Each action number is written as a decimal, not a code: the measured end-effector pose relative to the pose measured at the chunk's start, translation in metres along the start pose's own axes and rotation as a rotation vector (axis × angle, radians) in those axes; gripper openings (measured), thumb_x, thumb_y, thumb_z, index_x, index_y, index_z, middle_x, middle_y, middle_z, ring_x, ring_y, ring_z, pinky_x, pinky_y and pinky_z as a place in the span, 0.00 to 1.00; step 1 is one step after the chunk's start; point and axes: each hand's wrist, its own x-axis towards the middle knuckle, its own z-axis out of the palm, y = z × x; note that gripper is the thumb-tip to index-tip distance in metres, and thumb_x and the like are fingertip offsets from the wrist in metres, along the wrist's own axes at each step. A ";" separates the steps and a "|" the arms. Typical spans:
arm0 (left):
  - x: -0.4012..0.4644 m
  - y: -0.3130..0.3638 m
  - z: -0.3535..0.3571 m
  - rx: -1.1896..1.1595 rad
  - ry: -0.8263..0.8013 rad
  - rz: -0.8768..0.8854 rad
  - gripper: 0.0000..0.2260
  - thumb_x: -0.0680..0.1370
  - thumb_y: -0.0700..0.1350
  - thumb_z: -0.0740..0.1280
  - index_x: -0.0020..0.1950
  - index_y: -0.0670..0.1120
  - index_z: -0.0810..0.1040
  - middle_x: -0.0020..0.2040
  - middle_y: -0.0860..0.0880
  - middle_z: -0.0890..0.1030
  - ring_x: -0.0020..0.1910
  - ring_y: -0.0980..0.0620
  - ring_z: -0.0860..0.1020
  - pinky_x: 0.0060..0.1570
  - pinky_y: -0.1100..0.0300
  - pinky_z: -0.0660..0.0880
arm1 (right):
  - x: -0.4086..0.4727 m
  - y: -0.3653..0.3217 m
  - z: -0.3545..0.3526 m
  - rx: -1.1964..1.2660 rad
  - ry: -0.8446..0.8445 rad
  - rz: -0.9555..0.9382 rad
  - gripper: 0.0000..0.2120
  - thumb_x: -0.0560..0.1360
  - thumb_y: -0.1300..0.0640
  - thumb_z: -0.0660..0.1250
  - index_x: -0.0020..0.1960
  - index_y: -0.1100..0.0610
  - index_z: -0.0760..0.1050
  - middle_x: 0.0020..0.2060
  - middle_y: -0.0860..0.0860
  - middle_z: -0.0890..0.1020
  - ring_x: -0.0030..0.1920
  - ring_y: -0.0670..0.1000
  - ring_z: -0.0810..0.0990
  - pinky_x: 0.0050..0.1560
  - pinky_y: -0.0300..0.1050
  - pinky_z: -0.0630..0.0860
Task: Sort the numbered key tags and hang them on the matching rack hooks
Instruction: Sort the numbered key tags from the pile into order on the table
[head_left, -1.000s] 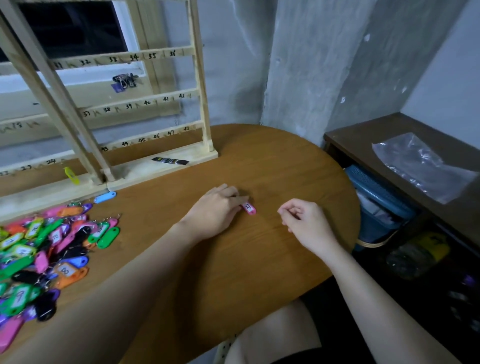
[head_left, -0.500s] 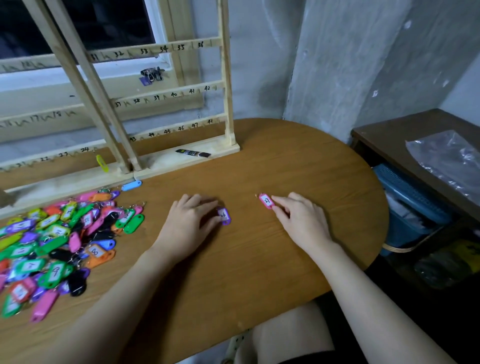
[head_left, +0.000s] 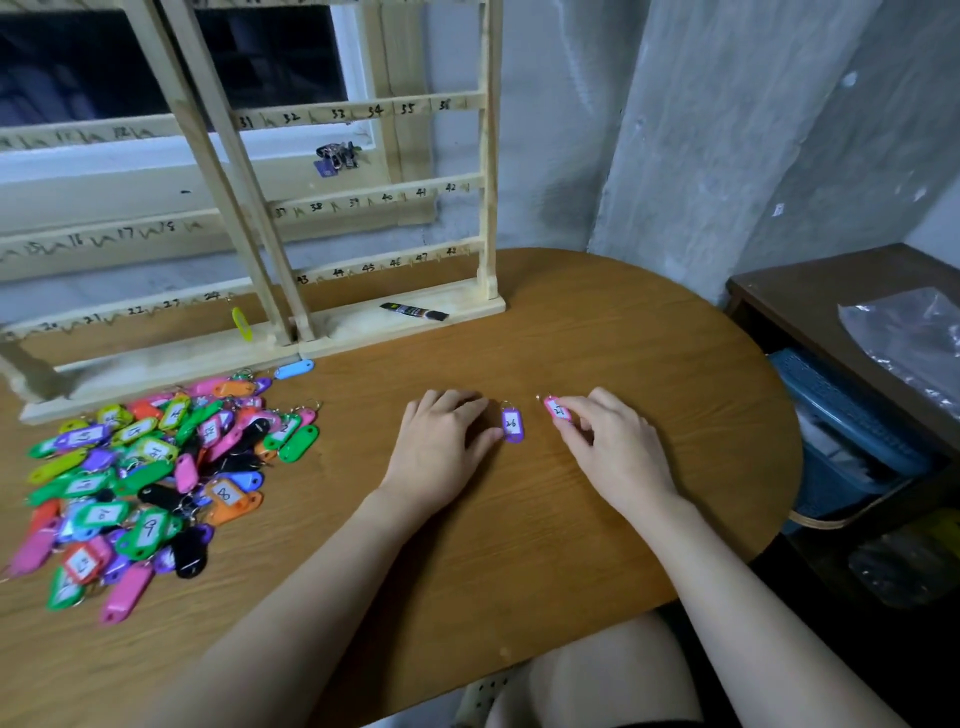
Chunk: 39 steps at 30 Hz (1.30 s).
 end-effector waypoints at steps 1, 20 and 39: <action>-0.004 -0.003 -0.006 0.004 0.011 -0.016 0.21 0.81 0.59 0.63 0.71 0.50 0.77 0.68 0.51 0.77 0.64 0.49 0.72 0.62 0.52 0.67 | 0.001 -0.009 0.001 0.026 0.024 -0.015 0.15 0.81 0.49 0.66 0.65 0.50 0.80 0.47 0.43 0.76 0.42 0.44 0.77 0.43 0.40 0.79; -0.120 -0.205 -0.109 0.087 0.249 -0.475 0.12 0.74 0.50 0.76 0.55 0.47 0.84 0.48 0.46 0.76 0.51 0.41 0.75 0.53 0.45 0.76 | 0.053 -0.220 0.126 0.132 -0.313 -0.374 0.18 0.79 0.42 0.67 0.67 0.45 0.78 0.48 0.45 0.72 0.45 0.48 0.76 0.41 0.45 0.72; -0.100 -0.173 -0.094 0.112 0.229 -0.331 0.05 0.78 0.46 0.71 0.53 0.49 0.84 0.44 0.51 0.78 0.45 0.45 0.76 0.45 0.52 0.69 | 0.065 -0.198 0.129 0.438 -0.274 -0.310 0.08 0.80 0.50 0.66 0.51 0.51 0.82 0.41 0.43 0.81 0.39 0.43 0.77 0.40 0.41 0.72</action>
